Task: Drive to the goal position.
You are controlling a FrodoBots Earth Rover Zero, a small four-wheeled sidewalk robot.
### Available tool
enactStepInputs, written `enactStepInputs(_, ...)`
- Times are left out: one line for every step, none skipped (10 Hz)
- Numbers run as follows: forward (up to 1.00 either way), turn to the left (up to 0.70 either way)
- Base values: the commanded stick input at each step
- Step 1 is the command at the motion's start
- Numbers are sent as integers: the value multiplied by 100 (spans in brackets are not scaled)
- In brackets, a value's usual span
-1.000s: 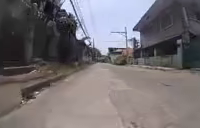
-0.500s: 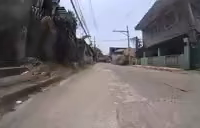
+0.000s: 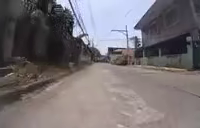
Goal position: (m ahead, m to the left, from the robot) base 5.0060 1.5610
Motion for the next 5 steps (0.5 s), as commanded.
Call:
enactStepInputs(100,0)
enactStepInputs(100,0)
enactStepInputs(100,0)
enactStepInputs(100,0)
enactStepInputs(100,0)
